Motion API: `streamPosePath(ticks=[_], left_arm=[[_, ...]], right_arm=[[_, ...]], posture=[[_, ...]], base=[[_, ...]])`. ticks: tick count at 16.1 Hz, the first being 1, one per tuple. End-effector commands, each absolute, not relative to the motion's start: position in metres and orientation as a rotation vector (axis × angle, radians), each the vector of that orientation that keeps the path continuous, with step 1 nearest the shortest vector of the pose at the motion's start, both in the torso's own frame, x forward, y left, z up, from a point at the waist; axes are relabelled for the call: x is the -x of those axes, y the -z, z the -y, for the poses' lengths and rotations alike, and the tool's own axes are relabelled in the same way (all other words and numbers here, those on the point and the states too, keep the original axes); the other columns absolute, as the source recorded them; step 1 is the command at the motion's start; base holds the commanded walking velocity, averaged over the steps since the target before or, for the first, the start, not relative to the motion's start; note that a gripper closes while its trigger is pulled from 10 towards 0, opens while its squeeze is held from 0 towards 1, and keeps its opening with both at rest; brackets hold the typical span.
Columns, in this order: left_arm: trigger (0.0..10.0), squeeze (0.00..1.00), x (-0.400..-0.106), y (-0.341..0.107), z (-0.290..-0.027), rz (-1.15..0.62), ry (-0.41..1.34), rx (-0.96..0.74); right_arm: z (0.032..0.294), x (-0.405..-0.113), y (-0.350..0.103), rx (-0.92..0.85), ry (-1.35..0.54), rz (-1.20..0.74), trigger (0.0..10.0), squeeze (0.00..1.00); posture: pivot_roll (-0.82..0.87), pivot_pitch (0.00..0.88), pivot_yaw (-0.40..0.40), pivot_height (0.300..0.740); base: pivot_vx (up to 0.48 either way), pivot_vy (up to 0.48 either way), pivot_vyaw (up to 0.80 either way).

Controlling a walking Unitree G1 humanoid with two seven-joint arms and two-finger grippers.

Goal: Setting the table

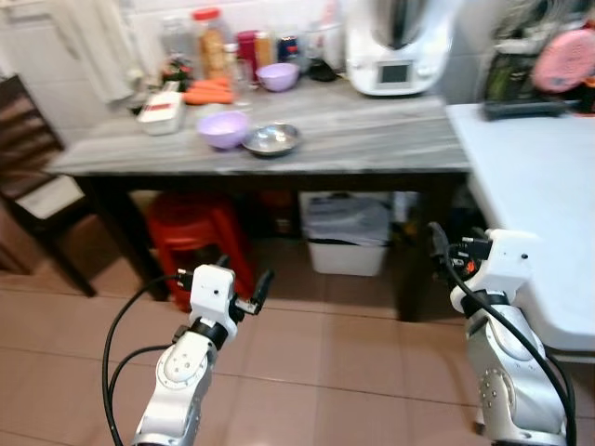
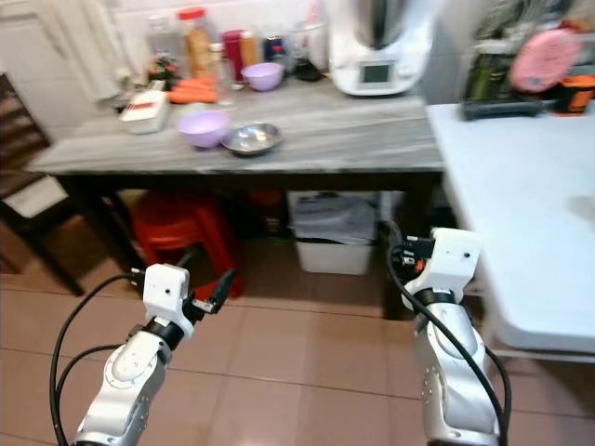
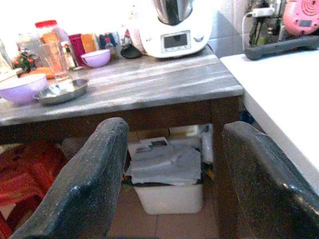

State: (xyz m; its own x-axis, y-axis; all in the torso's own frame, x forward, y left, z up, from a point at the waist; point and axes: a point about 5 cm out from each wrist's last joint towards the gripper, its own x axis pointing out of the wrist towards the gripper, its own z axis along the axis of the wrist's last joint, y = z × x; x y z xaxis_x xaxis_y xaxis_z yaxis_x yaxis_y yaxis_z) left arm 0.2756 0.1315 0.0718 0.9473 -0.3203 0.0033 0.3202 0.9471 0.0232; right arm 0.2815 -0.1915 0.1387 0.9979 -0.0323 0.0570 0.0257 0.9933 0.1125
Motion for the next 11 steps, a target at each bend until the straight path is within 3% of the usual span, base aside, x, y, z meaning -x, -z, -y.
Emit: streamPosePath(ticks=[1, 3, 5, 11], left_arm=[[10.0, 0.00, -0.2754, -0.0711, -0.1413, -0.001, 0.303, -0.036], [10.0, 0.00, -0.2758, -0.0716, -0.1408, 0.000, 0.307, -0.036], [10.0, 0.00, -0.2766, -0.0723, -0.1405, 0.001, 0.308, -0.035], [10.0, 0.00, -0.2768, -0.0765, -0.1396, 0.017, 0.296, -0.025]], right_arm=[[0.1831, -0.2824, -0.1410, -0.129, 0.007, 0.069, 10.0, 0.00], [0.1835, -0.2828, -0.1398, -0.137, 0.014, 0.056, 10.0, 0.00], [0.1844, -0.2832, -0.1400, -0.136, 0.015, 0.058, 10.0, 0.00], [0.1880, -0.2802, -0.1410, -0.136, 0.028, 0.076, 10.0, 0.00]], posture=[[-0.07, 0.000, 0.119, 0.740], [-0.07, 0.000, 0.120, 0.740], [-0.07, 0.000, 0.120, 0.740], [-0.06, 0.000, 0.117, 0.740]], base=[[0.000, -0.405, 0.00], [0.000, -0.442, 0.00], [0.000, -0.444, -0.59], [0.000, -0.407, 0.00]])
